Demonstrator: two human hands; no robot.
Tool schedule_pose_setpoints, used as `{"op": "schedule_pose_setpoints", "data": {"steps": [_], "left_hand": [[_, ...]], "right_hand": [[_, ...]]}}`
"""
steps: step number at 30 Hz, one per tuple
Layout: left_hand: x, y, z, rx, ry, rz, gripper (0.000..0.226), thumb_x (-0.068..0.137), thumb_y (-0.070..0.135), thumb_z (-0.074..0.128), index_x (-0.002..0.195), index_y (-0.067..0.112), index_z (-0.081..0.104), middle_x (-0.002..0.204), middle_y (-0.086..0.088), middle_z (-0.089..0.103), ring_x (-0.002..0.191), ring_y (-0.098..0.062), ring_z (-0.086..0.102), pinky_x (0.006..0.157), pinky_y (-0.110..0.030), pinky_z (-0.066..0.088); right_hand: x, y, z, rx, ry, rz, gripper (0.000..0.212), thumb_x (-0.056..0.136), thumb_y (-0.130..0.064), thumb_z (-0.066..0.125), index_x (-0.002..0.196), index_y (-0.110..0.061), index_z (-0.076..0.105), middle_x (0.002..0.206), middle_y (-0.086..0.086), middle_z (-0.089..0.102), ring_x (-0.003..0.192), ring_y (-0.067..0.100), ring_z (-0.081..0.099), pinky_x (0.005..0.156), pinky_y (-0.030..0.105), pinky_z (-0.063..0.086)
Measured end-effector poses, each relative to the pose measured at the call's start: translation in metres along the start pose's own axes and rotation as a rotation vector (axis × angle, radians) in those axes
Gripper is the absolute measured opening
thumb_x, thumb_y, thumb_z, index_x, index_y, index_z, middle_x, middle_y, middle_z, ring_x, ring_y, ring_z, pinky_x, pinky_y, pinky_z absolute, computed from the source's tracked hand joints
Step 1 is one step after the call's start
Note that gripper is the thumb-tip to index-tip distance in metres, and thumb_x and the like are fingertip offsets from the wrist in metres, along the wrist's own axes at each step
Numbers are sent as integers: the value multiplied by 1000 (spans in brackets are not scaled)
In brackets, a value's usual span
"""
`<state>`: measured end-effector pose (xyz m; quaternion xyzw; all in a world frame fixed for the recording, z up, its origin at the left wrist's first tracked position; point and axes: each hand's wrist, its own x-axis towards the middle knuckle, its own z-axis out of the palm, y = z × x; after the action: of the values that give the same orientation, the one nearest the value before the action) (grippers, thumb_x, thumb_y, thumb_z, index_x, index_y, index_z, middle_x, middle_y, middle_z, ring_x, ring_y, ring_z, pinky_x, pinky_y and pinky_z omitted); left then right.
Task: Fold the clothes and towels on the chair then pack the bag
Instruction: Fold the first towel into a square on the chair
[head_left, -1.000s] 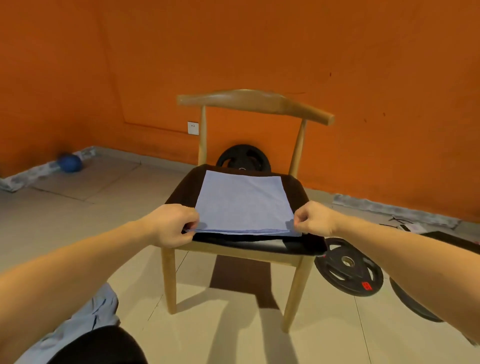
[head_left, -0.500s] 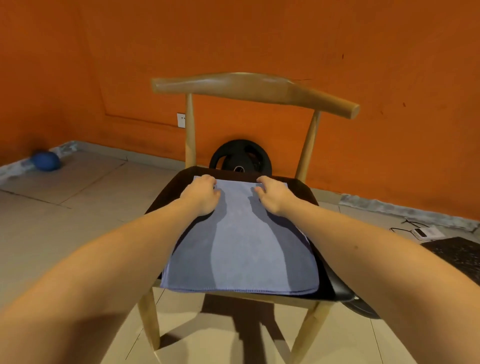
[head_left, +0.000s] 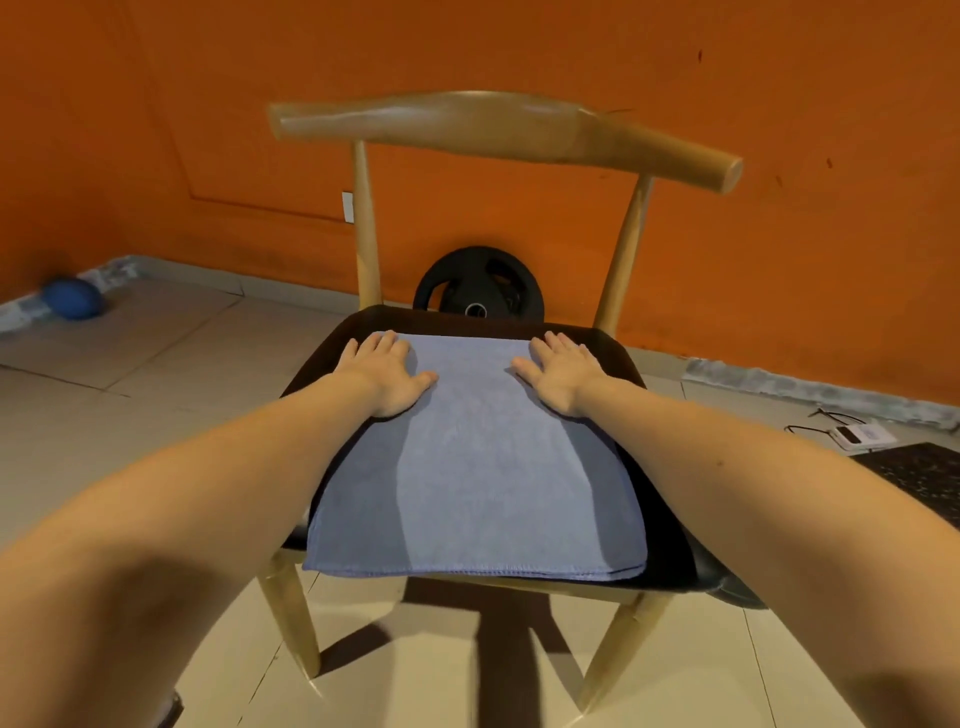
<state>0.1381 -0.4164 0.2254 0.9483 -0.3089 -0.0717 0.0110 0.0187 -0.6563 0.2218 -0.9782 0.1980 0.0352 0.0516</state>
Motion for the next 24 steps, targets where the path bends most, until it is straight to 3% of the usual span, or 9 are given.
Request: {"op": "schedule_pose_setpoints", "data": {"steps": [3,6,8,11,14,17,20,22,24], "left_hand": [[-32,6,-9,-111,109,67,71,103,61,33,158,16,33,169,-10,16,156,-30,13,127,-51,8],[-104,12,-8,-329,241,245,63,100,59,47,151,22,45,166,-2,29,152,-24,26,124,-47,17],[-157,10,2,-374,252,356,67,95,66,52,151,31,43,166,8,26,150,-15,24,123,-44,19],[-206,0,27,-170,225,441,94,80,79,61,157,35,27,168,13,14,152,-12,15,125,-41,13],[-220,-12,51,5,255,422,102,83,57,74,162,31,14,170,8,5,154,-17,9,125,-40,12],[-227,-20,59,18,283,403,86,94,31,71,162,27,18,170,4,12,155,-20,17,123,-39,21],[-236,-26,60,-26,295,391,69,97,19,67,157,25,33,168,5,21,152,-18,26,120,-34,30],[-240,-30,58,-105,299,372,48,98,14,62,142,25,48,164,3,31,147,-18,37,114,-32,41],[-245,-32,52,-154,295,342,22,101,17,55,118,30,55,160,5,38,141,-15,43,106,-28,47]], "right_hand": [[-36,-6,-14,215,102,1,70,107,-58,26,161,-14,27,169,9,19,157,28,15,126,43,12],[-102,-9,-18,407,176,-77,67,106,-56,36,158,-14,36,164,6,34,150,25,32,122,40,25],[-154,-7,-13,445,182,-175,67,104,-58,41,157,-17,37,162,2,38,148,21,35,120,35,27],[-221,4,2,331,166,-310,78,96,-66,50,158,-22,34,166,-2,29,152,16,25,122,33,17],[-255,16,26,117,163,-426,94,87,-69,63,161,-23,26,169,-4,18,157,14,11,126,33,1],[-265,25,43,106,237,-404,84,92,-41,72,161,-23,27,169,-4,19,157,14,11,129,38,6],[-269,28,46,251,297,-335,65,95,-24,71,154,-23,42,164,-6,32,154,12,23,126,33,18],[-271,30,44,280,301,-346,51,97,-20,69,146,-21,54,160,-6,40,151,12,30,123,29,21],[-273,32,39,286,295,-350,39,100,-17,64,139,-19,63,155,-4,48,148,13,37,124,33,28]]}}
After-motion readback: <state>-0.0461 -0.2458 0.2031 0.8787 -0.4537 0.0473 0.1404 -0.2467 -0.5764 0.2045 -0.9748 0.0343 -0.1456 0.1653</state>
